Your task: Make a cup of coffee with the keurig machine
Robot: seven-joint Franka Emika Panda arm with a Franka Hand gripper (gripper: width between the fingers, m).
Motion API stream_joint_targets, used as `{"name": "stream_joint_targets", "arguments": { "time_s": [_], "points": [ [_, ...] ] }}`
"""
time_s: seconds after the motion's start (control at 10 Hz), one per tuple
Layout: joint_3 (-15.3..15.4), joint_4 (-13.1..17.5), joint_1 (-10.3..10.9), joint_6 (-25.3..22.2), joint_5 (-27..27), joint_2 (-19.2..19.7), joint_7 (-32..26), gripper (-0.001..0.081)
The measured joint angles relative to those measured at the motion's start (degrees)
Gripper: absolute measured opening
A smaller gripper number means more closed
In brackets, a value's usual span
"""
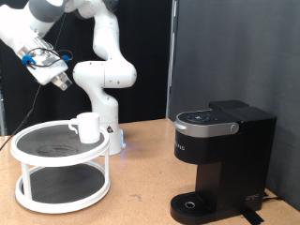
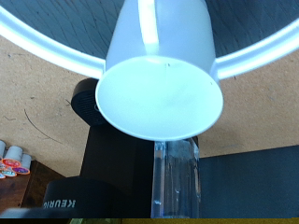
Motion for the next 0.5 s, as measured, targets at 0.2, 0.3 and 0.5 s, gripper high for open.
{"name": "stream_joint_targets", "arguments": {
  "time_s": [0.2, 0.3, 0.5],
  "points": [
    [0.0, -2.88, 0.0, 4.07, -0.08, 0.07, -1.35, 0.0538],
    [-0.01, -4.54, 0.0, 6.54, -0.08, 0.12, -2.27, 0.0686],
    [-0.06, -7.47, 0.0, 10.54, -0.16, 0.56, -3.96, 0.072]
  ]
}}
